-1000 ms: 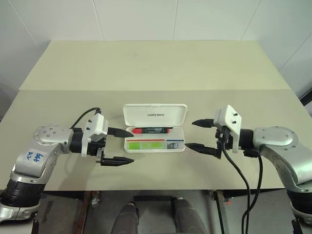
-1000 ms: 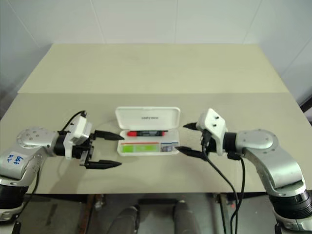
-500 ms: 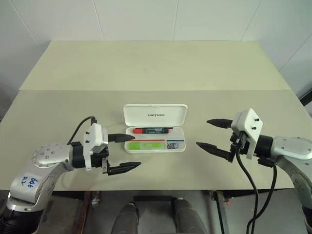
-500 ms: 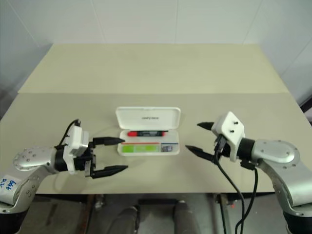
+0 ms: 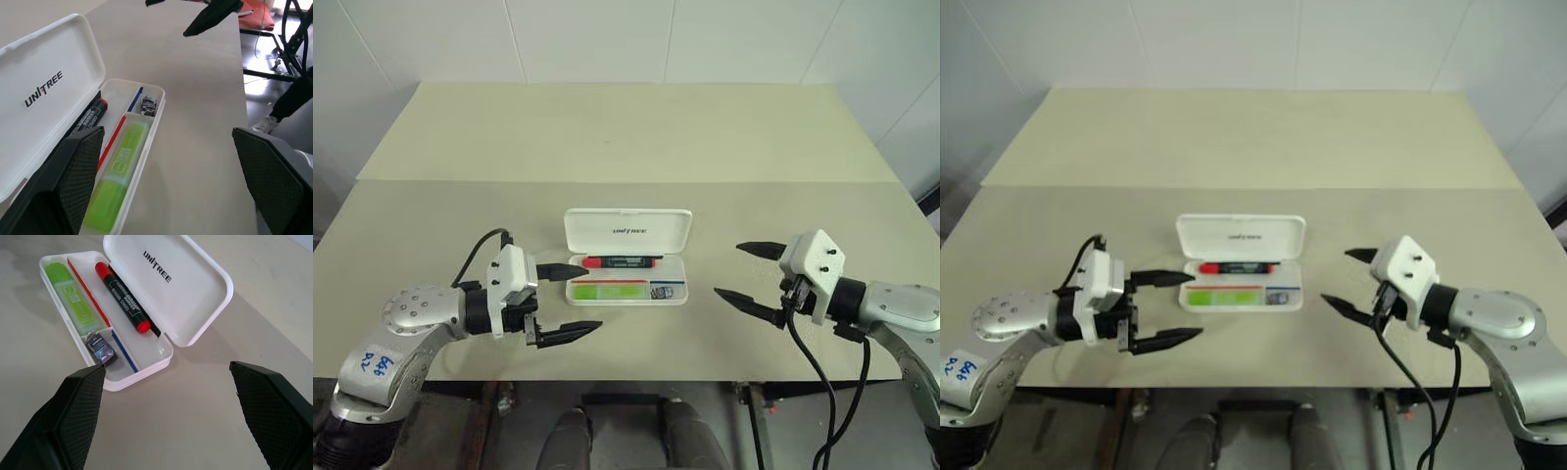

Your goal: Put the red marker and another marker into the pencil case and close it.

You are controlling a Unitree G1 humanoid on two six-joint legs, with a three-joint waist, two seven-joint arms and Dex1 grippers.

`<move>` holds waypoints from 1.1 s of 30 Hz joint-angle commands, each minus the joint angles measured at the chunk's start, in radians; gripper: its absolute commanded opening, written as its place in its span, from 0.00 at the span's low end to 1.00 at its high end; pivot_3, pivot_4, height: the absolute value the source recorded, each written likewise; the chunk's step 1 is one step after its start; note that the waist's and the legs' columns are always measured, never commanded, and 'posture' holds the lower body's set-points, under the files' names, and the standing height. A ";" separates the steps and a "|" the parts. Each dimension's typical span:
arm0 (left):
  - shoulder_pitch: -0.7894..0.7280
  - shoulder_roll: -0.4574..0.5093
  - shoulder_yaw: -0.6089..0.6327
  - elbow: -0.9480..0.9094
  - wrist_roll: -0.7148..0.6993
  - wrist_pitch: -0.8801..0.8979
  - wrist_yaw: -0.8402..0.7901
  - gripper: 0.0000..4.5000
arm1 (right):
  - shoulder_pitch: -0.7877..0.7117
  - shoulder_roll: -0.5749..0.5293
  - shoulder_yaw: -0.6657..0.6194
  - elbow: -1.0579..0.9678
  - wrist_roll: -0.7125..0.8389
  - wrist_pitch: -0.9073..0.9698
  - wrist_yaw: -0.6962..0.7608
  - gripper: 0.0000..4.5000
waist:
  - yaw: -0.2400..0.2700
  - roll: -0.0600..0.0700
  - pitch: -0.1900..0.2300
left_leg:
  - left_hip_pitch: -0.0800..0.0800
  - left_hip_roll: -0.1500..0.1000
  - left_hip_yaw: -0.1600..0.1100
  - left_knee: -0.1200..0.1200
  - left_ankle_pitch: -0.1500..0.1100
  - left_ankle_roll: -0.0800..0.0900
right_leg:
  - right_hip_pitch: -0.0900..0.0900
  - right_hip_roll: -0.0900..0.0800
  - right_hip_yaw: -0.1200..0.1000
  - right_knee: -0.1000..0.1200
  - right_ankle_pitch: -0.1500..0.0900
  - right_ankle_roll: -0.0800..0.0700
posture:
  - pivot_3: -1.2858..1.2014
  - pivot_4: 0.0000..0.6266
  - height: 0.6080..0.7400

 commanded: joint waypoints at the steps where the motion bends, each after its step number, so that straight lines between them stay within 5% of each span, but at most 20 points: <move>1: -0.060 0.026 0.015 0.084 0.037 -0.068 -0.034 1.00 | -0.023 0.025 0.036 0.039 -0.036 -0.070 -0.019 0.95 | 0.001 0.000 0.000 | 0.000 0.000 0.000 0.000 0.000 0.000 | 0.000 0.000 0.000 0.000 0.000 0.000 | 0.52 0.24 1.00; 10: -0.153 0.054 0.018 0.271 0.084 -0.177 -0.120 1.00 | -0.071 0.053 0.080 0.107 -0.070 -0.152 -0.016 0.95 | 0.004 0.000 0.000 | 0.000 0.000 0.000 -0.001 0.000 0.000 | 0.000 0.000 0.000 0.000 0.000 0.000 | 0.52 0.24 1.00; 21: -0.101 0.057 0.083 0.278 0.071 -0.181 -0.098 1.00 | -0.124 0.063 0.124 0.164 -0.085 -0.188 -0.002 0.95 | 0.003 0.000 0.000 | 0.000 0.000 0.000 -0.001 0.000 0.000 | 0.000 0.000 0.000 0.000 0.001 0.001 | 0.52 0.24 1.00; 25: -0.100 0.052 0.126 0.300 0.060 -0.169 -0.081 0.80 | -0.160 0.070 0.138 0.193 -0.084 -0.206 0.005 0.96 | 0.005 0.000 0.000 | 0.000 0.000 0.000 -0.001 0.000 0.000 | 0.000 0.000 0.000 0.001 0.001 0.001 | 0.52 0.24 1.00; 33: -0.143 0.044 0.158 0.405 0.090 -0.199 -0.041 0.17 | -0.234 0.088 0.127 0.193 -0.024 -0.181 0.025 0.96 | 0.005 0.000 0.000 | 0.000 0.000 0.000 -0.001 0.000 0.000 | 0.000 0.000 0.000 0.001 0.001 0.002 | 0.52 0.24 1.00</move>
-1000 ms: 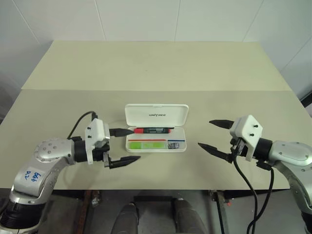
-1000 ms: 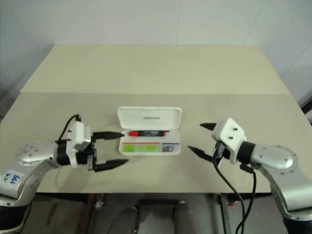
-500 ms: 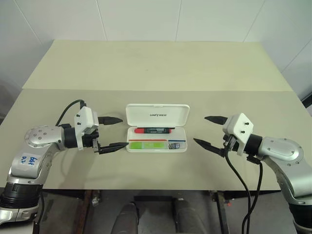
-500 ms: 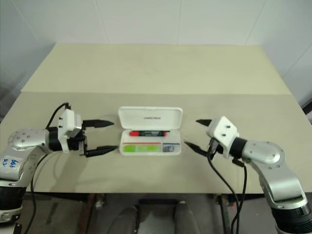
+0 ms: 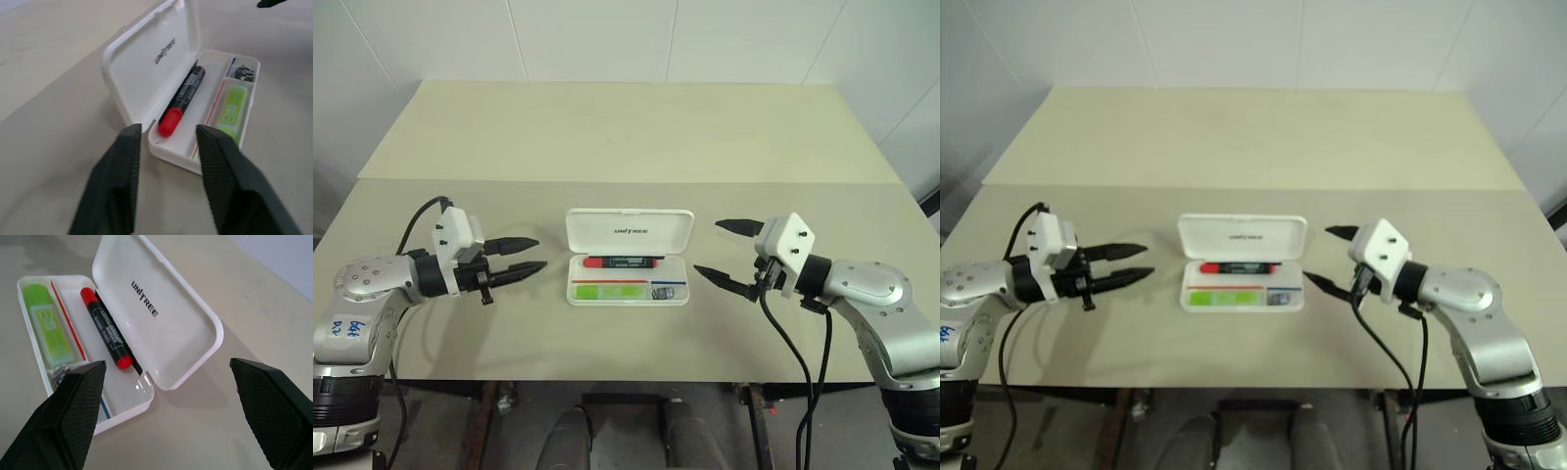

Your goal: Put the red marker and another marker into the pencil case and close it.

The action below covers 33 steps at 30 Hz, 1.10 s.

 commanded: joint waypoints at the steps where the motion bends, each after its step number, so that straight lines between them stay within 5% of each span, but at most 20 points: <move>1: -0.043 0.001 0.037 0.057 0.014 -0.038 0.030 0.10 | -0.032 -0.002 -0.013 -0.031 0.037 0.005 0.020 0.96 | 0.001 0.000 0.000 | 0.000 0.000 0.000 0.000 0.000 0.000 | 0.000 0.000 0.000 0.000 0.000 0.000 | 0.52 0.24 1.00; 3: -0.072 -0.011 0.032 0.110 0.041 -0.063 0.070 0.00 | -0.036 -0.008 -0.012 -0.034 0.038 0.001 0.030 0.96 | 0.002 0.000 0.000 | 0.000 0.000 0.000 0.000 0.000 0.000 | 0.000 0.000 0.000 0.000 0.000 0.000 | 0.52 0.24 1.00; 9: -0.181 -0.079 -0.031 0.269 0.135 -0.126 0.167 0.00 | -0.014 -0.014 -0.022 -0.054 0.025 0.003 0.016 0.96 | 0.006 0.000 0.000 | 0.000 0.000 -0.001 0.000 0.000 0.000 | 0.000 0.000 -0.001 0.001 0.008 0.015 | 0.52 0.24 1.00; 22: -0.486 -0.272 -0.187 0.637 0.245 -0.231 0.132 0.00 | -0.023 -0.010 -0.029 -0.060 0.019 0.017 -0.010 0.96 | 0.007 0.000 0.000 | -0.001 -0.001 -0.001 0.000 0.000 0.000 | 0.000 0.000 -0.001 0.001 0.009 0.016 | 0.52 0.24 1.00; 33: -0.468 -0.284 -0.183 0.540 0.125 -0.181 -0.121 0.00 | -0.013 -0.005 -0.028 -0.077 0.024 0.025 -0.040 0.96 | 0.006 0.000 0.000 | -0.002 -0.001 -0.001 0.000 0.000 0.000 | -0.002 0.000 -0.001 0.001 0.009 0.017 | 0.52 0.24 1.00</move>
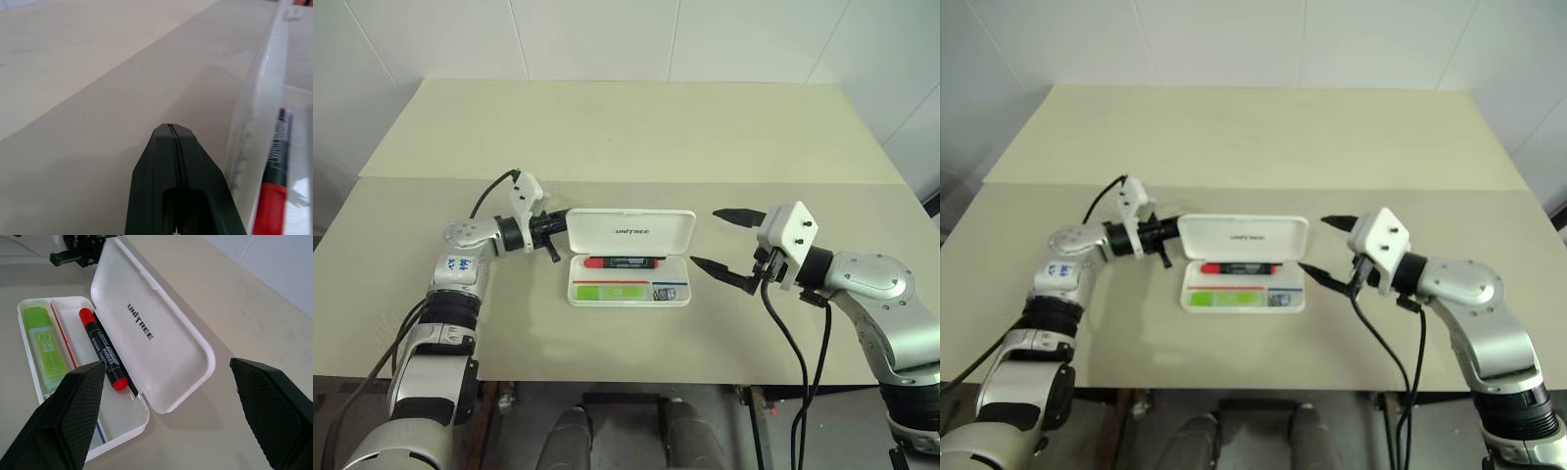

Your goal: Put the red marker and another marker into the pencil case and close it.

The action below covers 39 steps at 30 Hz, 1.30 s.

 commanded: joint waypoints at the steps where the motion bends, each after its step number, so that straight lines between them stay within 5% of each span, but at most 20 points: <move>1: 0.043 0.045 0.022 -0.144 -0.081 0.054 -0.115 0.00 | -0.004 0.002 -0.020 -0.042 0.005 0.002 -0.018 0.96 | -0.003 0.000 0.000 | 0.000 0.000 0.000 0.000 0.000 0.000 | 0.000 0.000 0.000 0.000 0.000 0.000 | 0.52 0.24 1.00; 10: 0.152 0.189 -0.004 -0.360 -0.118 0.204 -0.237 0.00 | 0.003 0.014 -0.013 -0.046 0.004 0.005 -0.033 0.96 | -0.002 0.000 0.000 | 0.000 0.000 0.000 0.000 0.000 0.000 | -0.001 0.000 0.000 0.002 0.000 -0.001 | 0.52 0.24 1.00; 16: 0.203 0.241 -0.092 -0.422 -0.050 0.155 -0.317 0.00 | -0.002 0.026 -0.004 -0.038 -0.001 0.003 -0.040 0.96 | -0.001 0.000 0.000 | 0.000 0.000 0.000 0.000 0.000 0.000 | -0.001 0.000 0.000 0.001 -0.001 -0.001 | 0.52 0.24 1.00; 39: 0.084 0.120 -0.294 -0.351 0.102 0.169 -0.285 0.00 | 0.078 -0.003 0.007 -0.115 0.043 0.072 0.013 0.96 | 0.001 0.000 0.000 | 0.000 0.000 0.000 0.002 0.000 0.000 | 0.000 0.000 0.000 0.001 -0.001 -0.002 | 0.52 0.24 1.00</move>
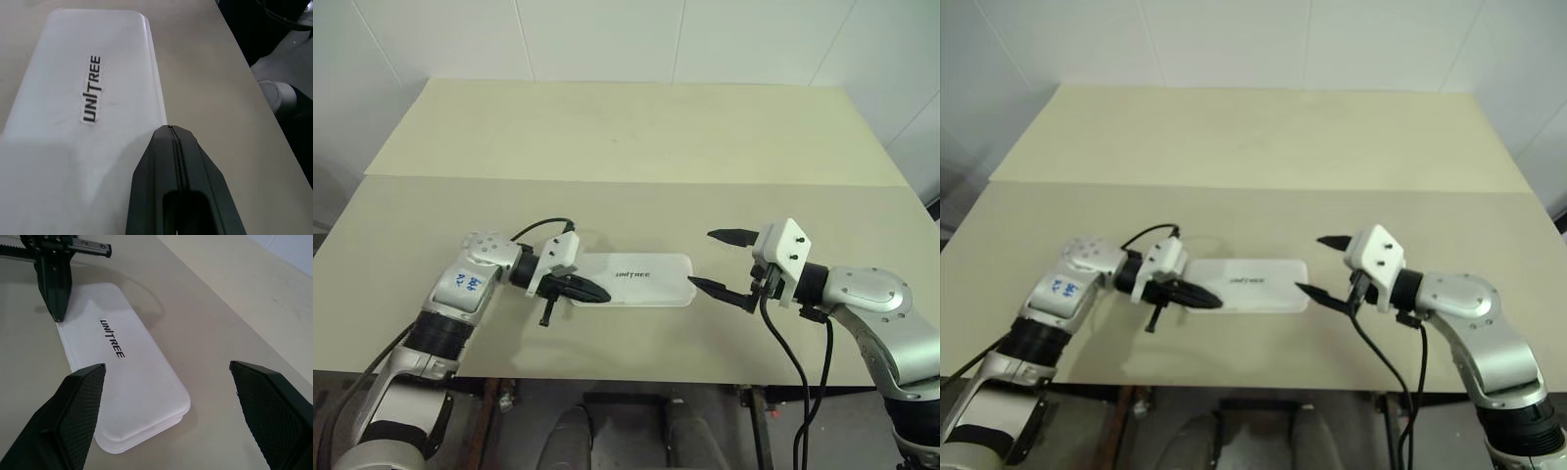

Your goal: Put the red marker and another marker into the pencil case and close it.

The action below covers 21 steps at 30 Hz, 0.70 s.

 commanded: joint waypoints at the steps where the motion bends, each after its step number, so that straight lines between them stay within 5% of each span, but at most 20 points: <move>1: -0.025 -0.003 -0.022 0.027 0.053 0.015 0.036 0.00 | 0.013 0.008 0.001 -0.053 0.014 0.007 -0.013 0.96 | 0.000 0.000 0.000 | 0.000 0.000 0.000 0.000 0.000 0.000 | 0.000 0.000 0.000 0.000 0.000 0.000 | 0.52 0.24 1.00; 11: -0.056 -0.015 -0.051 0.058 0.097 0.021 0.065 0.00 | 0.046 0.002 0.000 -0.081 0.027 0.015 0.006 0.96 | -0.001 0.000 0.000 | 0.002 0.000 0.000 0.000 0.000 0.000 | 0.002 0.000 0.000 0.000 0.000 0.000 | 0.52 0.24 1.00; 21: -0.049 -0.006 0.064 -0.026 -0.027 0.141 0.067 0.00 | 0.006 0.008 0.038 -0.050 0.025 -0.025 0.058 0.96 | -0.002 0.000 0.000 | 0.002 0.000 0.000 0.000 0.000 0.000 | 0.003 0.000 0.000 -0.001 0.000 -0.001 | 0.52 0.24 1.00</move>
